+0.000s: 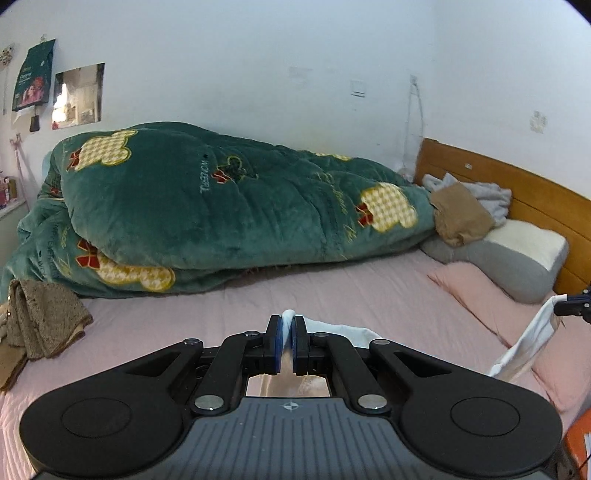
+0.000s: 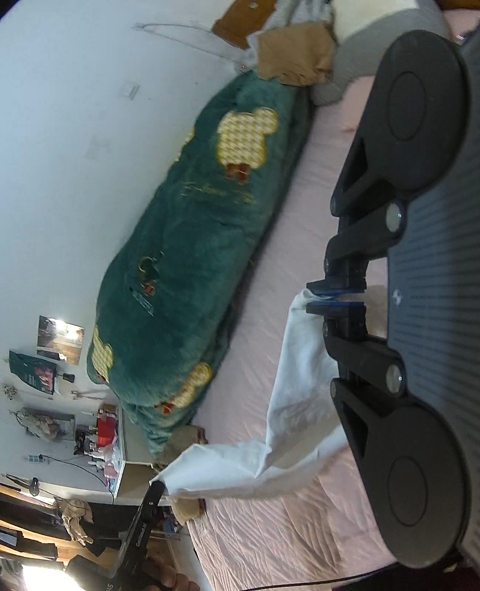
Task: Fold clothes
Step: 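Lift the white T-shirt by its hem with both tools and lay it flat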
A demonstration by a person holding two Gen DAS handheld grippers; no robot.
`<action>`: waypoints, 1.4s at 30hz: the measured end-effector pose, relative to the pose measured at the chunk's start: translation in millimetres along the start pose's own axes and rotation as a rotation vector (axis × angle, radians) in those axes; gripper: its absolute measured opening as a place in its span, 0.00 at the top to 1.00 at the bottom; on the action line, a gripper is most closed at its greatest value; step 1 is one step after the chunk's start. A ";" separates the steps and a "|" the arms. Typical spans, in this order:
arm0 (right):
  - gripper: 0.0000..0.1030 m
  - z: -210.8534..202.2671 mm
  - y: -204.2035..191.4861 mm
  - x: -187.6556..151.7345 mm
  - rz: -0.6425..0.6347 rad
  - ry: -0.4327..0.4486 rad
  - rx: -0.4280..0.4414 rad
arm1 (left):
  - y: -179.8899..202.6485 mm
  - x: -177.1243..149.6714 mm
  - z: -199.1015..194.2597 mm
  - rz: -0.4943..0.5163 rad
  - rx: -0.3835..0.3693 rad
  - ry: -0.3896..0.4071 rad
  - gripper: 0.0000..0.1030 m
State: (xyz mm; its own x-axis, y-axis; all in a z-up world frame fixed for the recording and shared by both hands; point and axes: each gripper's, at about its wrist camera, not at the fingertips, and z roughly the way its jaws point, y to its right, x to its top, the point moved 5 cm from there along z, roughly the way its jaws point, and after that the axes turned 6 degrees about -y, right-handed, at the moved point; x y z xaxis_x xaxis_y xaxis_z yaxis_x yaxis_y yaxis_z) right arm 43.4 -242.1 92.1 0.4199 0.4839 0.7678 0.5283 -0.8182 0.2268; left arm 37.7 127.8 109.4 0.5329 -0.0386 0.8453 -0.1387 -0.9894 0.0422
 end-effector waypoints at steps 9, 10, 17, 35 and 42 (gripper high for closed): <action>0.96 28.4 50.2 39.0 -0.004 0.035 -0.046 | 2.1 73.5 38.9 -0.040 -0.006 0.020 0.95; 0.96 27.4 52.6 37.8 -0.002 0.034 -0.050 | 2.3 73.6 37.8 -0.045 -0.009 0.019 0.95; 0.96 30.6 40.7 -2.3 0.013 -0.031 -0.022 | 4.3 20.6 30.4 -0.088 -0.011 -0.059 0.95; 0.94 34.0 -84.8 -187.5 0.134 -0.319 0.120 | 5.9 -265.7 13.0 -0.138 0.004 -0.409 0.92; 0.64 14.2 -90.1 -188.7 0.133 -0.323 0.079 | -0.7 -275.6 -15.3 -0.120 0.096 -0.386 0.55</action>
State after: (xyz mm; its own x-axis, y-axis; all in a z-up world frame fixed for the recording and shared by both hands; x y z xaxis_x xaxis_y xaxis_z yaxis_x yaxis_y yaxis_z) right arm -73.0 -255.2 -81.7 0.6938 0.4583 0.5555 0.5033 -0.8603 0.0811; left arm -121.8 141.4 -115.4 0.8168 0.0465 0.5751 0.0122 -0.9979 0.0633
